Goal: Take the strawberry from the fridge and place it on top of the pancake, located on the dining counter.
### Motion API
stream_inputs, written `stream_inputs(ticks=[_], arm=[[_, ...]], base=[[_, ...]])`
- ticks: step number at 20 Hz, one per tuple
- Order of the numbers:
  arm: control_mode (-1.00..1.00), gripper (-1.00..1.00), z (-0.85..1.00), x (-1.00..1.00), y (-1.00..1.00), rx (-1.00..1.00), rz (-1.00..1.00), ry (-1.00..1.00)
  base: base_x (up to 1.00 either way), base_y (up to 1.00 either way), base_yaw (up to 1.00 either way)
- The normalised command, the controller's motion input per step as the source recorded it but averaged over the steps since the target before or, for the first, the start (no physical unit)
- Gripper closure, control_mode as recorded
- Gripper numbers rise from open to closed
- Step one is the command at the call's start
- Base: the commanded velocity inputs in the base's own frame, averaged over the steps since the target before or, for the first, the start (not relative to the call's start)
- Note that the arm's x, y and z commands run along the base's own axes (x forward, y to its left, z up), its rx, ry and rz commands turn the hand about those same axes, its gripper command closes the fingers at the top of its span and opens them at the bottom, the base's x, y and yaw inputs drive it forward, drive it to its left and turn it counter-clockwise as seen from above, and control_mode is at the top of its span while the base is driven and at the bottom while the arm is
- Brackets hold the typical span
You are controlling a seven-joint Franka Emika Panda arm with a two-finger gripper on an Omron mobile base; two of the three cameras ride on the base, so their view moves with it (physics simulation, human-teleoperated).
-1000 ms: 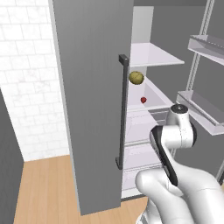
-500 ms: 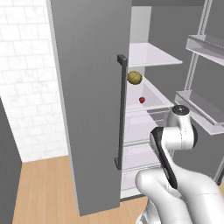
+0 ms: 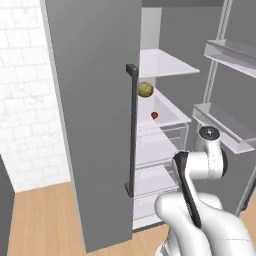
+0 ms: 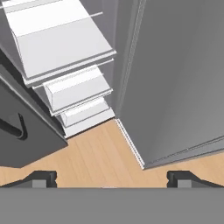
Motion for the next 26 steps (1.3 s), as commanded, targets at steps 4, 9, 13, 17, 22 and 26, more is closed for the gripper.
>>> stream_inputs(ticks=[4, 9, 13, 17, 22, 26], arm=[[1.0, -1.0, 0.0, 0.0, 0.0, 0.0, 0.0, 0.0], [1.0, -1.0, 0.0, 0.0, 0.0, 0.0, 0.0, 0.0], [1.0, -1.0, 0.0, 0.0, 0.0, 0.0, 0.0, 0.0], [1.0, -1.0, 0.0, 0.0, 0.0, 0.0, 0.0, 0.0], [1.0, -1.0, 0.0, 0.0, 0.0, 0.0, 0.0, 0.0], [1.0, -1.0, 0.0, 0.0, 0.0, 0.0, 0.0, 0.0]], base=[[0.45, 0.0, 0.0], [0.44, -0.01, 0.0], [0.28, -0.22, 0.0], [0.35, -0.3, 0.04], [0.41, -0.28, 0.11], [0.44, -0.14, 0.09]])
